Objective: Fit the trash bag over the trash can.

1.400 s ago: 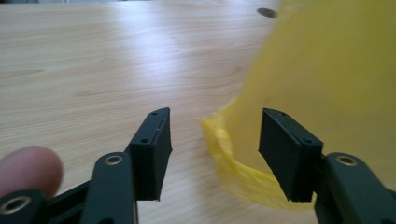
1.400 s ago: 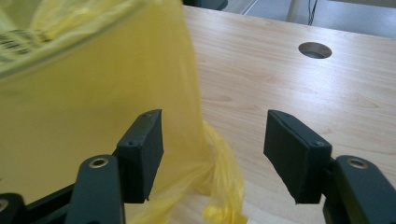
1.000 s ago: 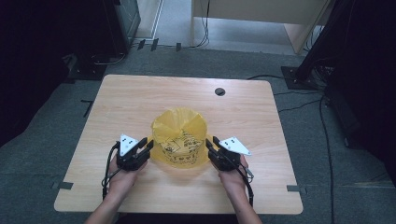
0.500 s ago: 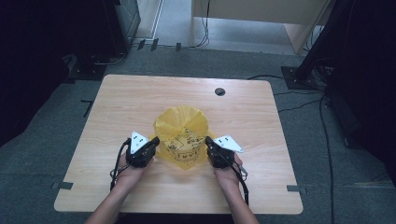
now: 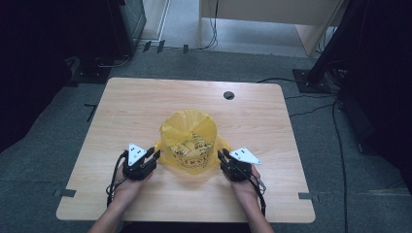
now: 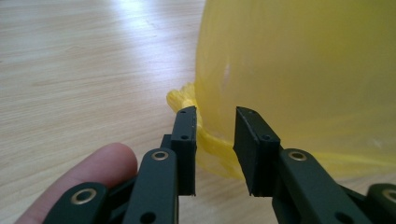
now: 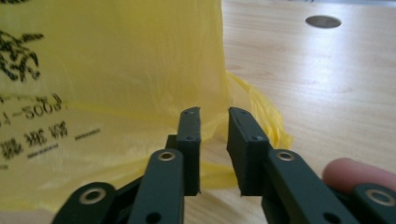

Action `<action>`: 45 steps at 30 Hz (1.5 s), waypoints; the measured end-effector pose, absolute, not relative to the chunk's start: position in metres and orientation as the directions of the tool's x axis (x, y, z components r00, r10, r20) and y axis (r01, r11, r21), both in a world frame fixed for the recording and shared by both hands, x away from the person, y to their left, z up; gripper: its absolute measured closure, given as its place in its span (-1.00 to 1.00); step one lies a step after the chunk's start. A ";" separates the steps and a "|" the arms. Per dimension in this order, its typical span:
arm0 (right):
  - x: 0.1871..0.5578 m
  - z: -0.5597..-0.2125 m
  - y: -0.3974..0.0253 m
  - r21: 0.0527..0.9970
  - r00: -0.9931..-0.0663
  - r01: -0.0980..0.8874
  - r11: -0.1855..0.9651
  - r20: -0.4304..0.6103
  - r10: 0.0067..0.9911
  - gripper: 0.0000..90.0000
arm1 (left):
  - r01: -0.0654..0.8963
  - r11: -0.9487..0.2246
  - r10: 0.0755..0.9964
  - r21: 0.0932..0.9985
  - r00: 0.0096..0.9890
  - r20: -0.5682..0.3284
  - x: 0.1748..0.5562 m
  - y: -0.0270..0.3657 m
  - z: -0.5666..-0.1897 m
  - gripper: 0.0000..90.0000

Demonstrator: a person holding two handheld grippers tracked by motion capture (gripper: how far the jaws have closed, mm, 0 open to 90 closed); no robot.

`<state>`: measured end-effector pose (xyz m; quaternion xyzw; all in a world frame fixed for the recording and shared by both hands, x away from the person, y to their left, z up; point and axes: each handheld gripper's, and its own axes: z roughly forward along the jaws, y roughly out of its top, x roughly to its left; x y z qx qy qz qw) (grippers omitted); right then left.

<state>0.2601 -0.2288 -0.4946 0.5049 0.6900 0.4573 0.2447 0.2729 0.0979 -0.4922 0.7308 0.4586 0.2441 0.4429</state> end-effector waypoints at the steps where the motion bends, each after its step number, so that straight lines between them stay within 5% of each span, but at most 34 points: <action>1: 0.260 -0.496 -0.230 0.877 -0.371 0.476 0.063 0.135 0.919 0.56 | 0.448 -0.183 0.885 0.875 0.463 -0.052 0.270 0.097 -0.492 0.49; 13: 0.242 -0.493 -0.235 0.881 -0.439 0.452 0.136 0.087 0.894 0.25 | 0.388 -0.277 0.842 0.879 0.539 0.027 0.247 0.088 -0.495 0.27; 17: 0.240 -0.496 -0.229 0.894 -0.469 0.415 0.169 0.051 0.882 -0.14 | 0.382 -0.288 0.824 0.878 0.566 0.024 0.248 0.084 -0.497 0.09; 23: 0.252 -0.504 -0.217 0.873 -0.533 0.452 0.186 0.097 0.841 -0.34 | 0.410 -0.347 0.771 0.843 0.637 0.008 0.260 0.074 -0.507 -0.18; 27: 0.256 -0.510 -0.207 0.854 -0.567 0.455 0.251 0.061 0.821 -0.21 | 0.405 -0.370 0.764 0.836 0.645 0.026 0.266 0.069 -0.512 0.03; 29: 0.257 -0.511 -0.204 0.849 -0.578 0.450 0.277 0.041 0.815 0.01 | 0.402 -0.374 0.771 0.836 0.635 0.039 0.267 0.069 -0.512 0.39; 33: 0.261 -0.513 -0.206 0.837 -0.552 0.467 0.285 0.024 0.834 0.78 | 0.392 -0.364 0.762 0.845 0.647 0.028 0.267 0.072 -0.511 0.83; 35: 0.262 -0.514 -0.209 0.832 -0.543 0.482 0.276 0.036 0.839 1.00 | 0.397 -0.358 0.768 0.845 0.640 0.024 0.268 0.074 -0.510 0.97; 40: 0.261 -0.513 -0.210 0.830 -0.542 0.473 0.295 0.010 0.840 1.00 | 0.403 -0.349 0.764 0.846 0.645 0.008 0.265 0.081 -0.506 0.98; 45: 0.263 -0.513 -0.213 0.829 -0.519 0.485 0.279 0.016 0.855 1.00 | 0.353 -0.382 0.765 0.854 0.639 0.079 0.255 0.090 -0.501 0.72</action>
